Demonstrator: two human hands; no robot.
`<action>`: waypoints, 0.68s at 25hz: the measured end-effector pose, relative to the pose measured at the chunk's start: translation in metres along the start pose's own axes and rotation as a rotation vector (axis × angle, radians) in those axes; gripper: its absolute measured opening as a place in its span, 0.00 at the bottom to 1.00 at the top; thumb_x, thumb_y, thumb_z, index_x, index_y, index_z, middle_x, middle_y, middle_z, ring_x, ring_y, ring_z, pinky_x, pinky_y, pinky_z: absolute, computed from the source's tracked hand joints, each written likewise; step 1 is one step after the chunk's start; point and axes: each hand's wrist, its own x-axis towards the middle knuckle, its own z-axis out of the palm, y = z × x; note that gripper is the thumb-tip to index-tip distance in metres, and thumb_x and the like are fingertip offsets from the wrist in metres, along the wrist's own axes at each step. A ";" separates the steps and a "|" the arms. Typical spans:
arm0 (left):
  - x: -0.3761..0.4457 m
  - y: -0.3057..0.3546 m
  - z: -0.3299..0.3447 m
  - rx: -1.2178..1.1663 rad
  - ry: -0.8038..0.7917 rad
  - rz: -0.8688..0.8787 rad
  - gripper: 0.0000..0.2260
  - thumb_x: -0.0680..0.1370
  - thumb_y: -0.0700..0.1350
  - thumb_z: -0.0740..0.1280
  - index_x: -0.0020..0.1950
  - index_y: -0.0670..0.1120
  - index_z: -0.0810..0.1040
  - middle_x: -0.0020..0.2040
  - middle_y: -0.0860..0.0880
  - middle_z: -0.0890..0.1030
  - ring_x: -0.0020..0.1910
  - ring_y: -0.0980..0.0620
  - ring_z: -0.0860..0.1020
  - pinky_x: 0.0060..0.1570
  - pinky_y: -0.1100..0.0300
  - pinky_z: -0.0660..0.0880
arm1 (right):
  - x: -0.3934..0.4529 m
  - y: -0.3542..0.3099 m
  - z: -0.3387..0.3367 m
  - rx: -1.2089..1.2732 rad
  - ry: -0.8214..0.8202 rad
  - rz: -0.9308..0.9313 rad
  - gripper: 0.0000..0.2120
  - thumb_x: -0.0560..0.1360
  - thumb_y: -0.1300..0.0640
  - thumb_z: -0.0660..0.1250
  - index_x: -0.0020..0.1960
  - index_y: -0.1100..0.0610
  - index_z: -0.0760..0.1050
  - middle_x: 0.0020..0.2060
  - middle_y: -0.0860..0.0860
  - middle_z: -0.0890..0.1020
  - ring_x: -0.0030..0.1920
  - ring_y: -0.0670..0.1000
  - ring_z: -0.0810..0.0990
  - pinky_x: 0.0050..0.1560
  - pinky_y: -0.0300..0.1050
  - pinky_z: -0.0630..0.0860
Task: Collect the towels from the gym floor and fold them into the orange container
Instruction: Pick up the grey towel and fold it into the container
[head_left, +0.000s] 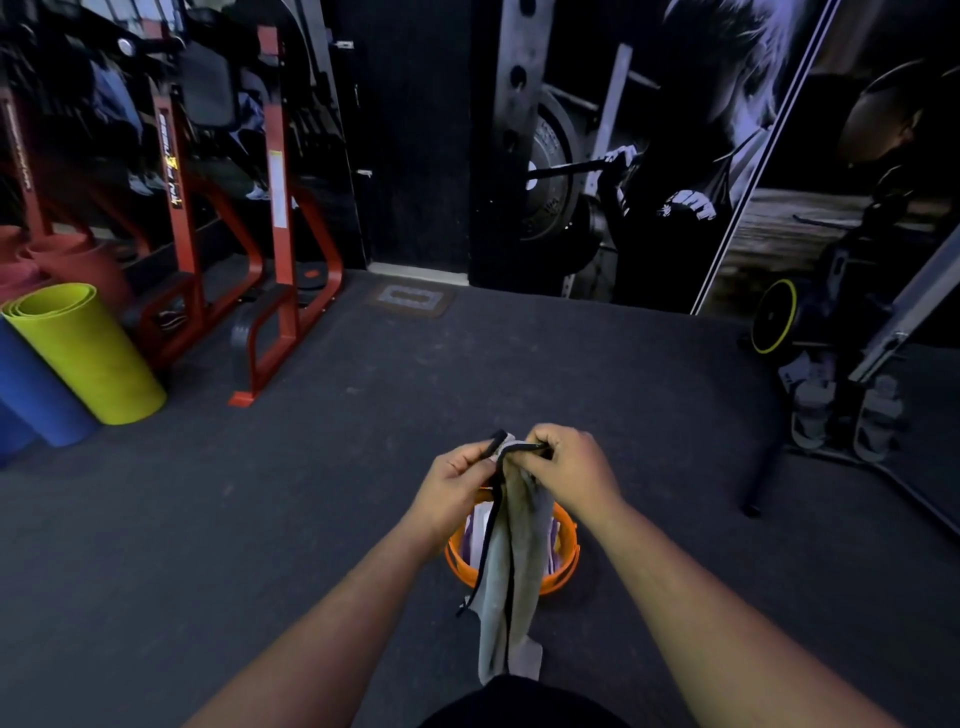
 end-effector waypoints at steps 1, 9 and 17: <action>-0.001 0.000 0.000 -0.008 -0.018 0.013 0.11 0.84 0.37 0.62 0.64 0.40 0.82 0.51 0.43 0.86 0.50 0.49 0.84 0.50 0.57 0.81 | 0.002 -0.002 0.000 0.009 -0.001 0.023 0.18 0.67 0.35 0.67 0.35 0.49 0.75 0.28 0.47 0.79 0.32 0.47 0.79 0.33 0.53 0.76; 0.004 -0.003 -0.007 0.121 -0.005 0.061 0.08 0.81 0.35 0.68 0.59 0.40 0.83 0.50 0.43 0.87 0.49 0.49 0.86 0.46 0.57 0.82 | 0.011 -0.004 -0.001 -0.038 -0.060 0.110 0.20 0.68 0.35 0.71 0.33 0.52 0.76 0.28 0.49 0.79 0.33 0.49 0.78 0.34 0.52 0.74; 0.018 0.007 -0.033 0.764 0.334 0.274 0.11 0.82 0.45 0.64 0.61 0.53 0.82 0.51 0.54 0.86 0.50 0.51 0.83 0.51 0.51 0.79 | 0.002 0.033 -0.015 -0.217 -0.275 -0.099 0.25 0.64 0.23 0.64 0.35 0.45 0.74 0.47 0.44 0.71 0.55 0.48 0.66 0.53 0.47 0.67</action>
